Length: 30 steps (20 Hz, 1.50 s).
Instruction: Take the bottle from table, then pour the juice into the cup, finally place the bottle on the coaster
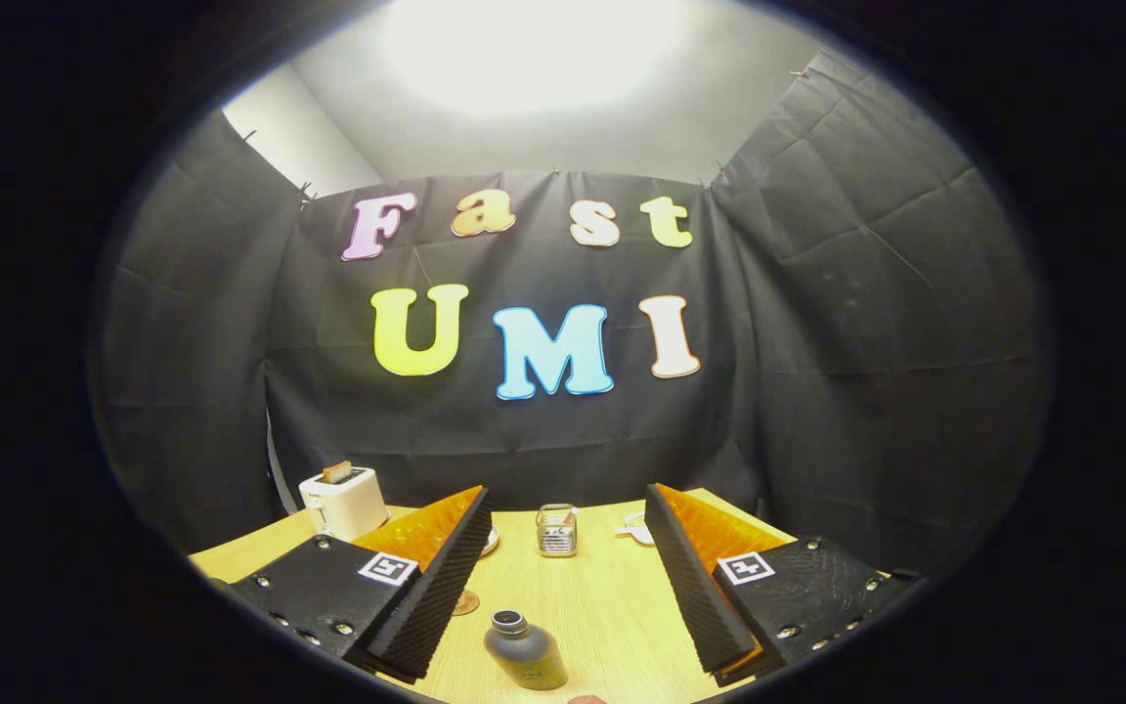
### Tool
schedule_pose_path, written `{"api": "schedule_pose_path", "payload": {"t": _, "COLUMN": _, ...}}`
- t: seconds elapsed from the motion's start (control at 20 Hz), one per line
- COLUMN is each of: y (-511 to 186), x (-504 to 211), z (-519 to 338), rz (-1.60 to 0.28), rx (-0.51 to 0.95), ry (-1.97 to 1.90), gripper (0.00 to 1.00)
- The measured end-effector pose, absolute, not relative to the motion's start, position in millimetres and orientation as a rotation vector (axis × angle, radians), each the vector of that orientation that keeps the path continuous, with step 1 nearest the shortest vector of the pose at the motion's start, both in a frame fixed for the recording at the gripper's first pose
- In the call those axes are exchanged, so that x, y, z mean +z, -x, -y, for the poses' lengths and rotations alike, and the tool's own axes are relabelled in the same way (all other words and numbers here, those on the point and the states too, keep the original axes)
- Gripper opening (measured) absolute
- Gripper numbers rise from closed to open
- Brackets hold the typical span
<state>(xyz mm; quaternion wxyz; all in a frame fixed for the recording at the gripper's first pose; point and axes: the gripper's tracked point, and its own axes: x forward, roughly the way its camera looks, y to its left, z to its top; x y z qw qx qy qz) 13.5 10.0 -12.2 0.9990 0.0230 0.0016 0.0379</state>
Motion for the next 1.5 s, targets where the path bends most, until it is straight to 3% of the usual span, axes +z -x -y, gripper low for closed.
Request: {"api": "schedule_pose_path", "payload": {"t": 1.5, "y": -27.6, "x": -159.5, "z": -63.1, "rz": -0.174, "rx": 0.309, "ry": -0.022, "gripper": 0.97}}
